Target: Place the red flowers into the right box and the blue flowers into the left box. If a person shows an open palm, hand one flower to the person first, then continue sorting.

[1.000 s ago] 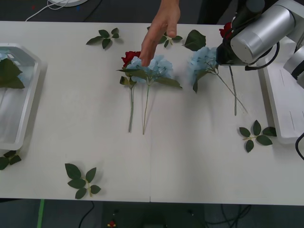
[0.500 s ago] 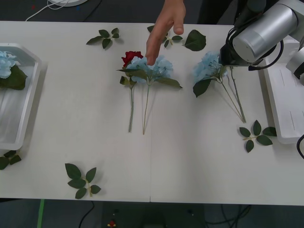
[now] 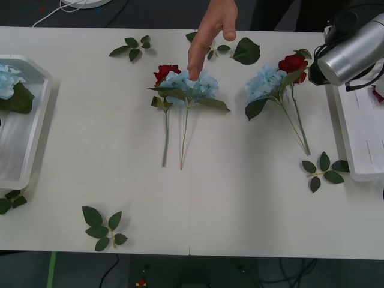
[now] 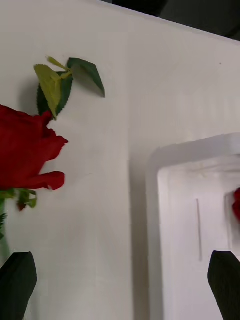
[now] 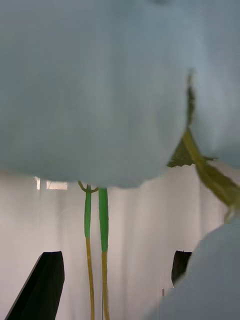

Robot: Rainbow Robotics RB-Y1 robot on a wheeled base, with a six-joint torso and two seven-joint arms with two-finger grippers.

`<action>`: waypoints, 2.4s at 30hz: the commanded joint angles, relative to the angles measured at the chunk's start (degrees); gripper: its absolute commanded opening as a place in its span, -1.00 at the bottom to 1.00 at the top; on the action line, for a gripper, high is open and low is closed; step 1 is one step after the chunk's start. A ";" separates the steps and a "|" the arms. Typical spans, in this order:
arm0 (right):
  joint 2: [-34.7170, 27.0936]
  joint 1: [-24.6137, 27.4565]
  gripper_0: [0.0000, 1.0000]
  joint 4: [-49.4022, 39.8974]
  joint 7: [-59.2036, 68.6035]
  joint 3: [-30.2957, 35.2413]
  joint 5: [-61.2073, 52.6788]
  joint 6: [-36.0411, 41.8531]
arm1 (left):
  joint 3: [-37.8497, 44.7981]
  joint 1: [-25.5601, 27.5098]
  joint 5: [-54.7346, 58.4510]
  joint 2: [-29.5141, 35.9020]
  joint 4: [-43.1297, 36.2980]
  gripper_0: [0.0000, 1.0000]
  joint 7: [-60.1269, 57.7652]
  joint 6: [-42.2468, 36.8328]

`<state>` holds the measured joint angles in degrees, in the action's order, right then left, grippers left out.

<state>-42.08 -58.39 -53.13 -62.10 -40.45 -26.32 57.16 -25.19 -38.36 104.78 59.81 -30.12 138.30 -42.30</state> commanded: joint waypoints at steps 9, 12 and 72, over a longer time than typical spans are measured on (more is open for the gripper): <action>4.81 -0.59 1.00 6.11 -3.64 -0.60 -4.80 -5.57 | 1.63 0.56 0.34 0.22 -0.64 1.00 2.77 0.55; 5.43 -0.15 1.00 6.02 -3.29 -0.60 -5.85 -6.80 | 1.63 0.56 0.25 0.22 -0.64 1.00 3.12 0.55; 12.37 0.38 -1.00 14.73 -1.80 1.07 -1.10 -18.13 | 1.63 0.65 1.22 0.22 -0.64 1.00 4.09 0.55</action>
<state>-27.13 -57.91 -32.32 -63.66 -40.45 -25.99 36.72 -25.18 -38.34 105.40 59.81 -30.31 138.36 -42.29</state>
